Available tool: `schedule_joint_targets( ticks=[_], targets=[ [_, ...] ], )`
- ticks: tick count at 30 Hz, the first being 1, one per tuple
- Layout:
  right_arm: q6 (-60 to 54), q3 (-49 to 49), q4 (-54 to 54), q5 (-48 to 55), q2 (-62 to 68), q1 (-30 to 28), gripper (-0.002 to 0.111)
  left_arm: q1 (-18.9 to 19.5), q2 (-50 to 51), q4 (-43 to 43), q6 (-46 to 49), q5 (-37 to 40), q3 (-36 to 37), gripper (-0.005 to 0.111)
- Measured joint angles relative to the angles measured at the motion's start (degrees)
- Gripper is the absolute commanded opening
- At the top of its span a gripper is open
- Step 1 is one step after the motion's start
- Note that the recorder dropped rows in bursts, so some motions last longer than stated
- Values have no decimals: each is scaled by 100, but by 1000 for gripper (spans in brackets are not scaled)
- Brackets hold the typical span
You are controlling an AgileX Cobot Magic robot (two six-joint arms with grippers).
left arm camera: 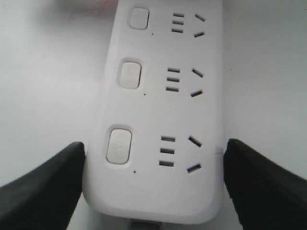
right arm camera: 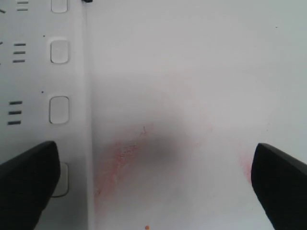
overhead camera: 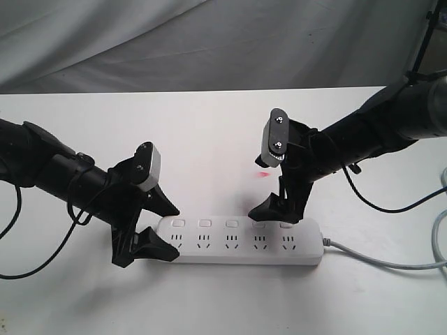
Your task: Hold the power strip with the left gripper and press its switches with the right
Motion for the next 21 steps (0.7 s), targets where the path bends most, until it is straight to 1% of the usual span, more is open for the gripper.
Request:
schedule_joint_targets(
  ticks=[21],
  targets=[
    [35, 11, -283, -10, 99, 0, 104, 0, 0, 0, 0, 0, 0, 44]
  ],
)
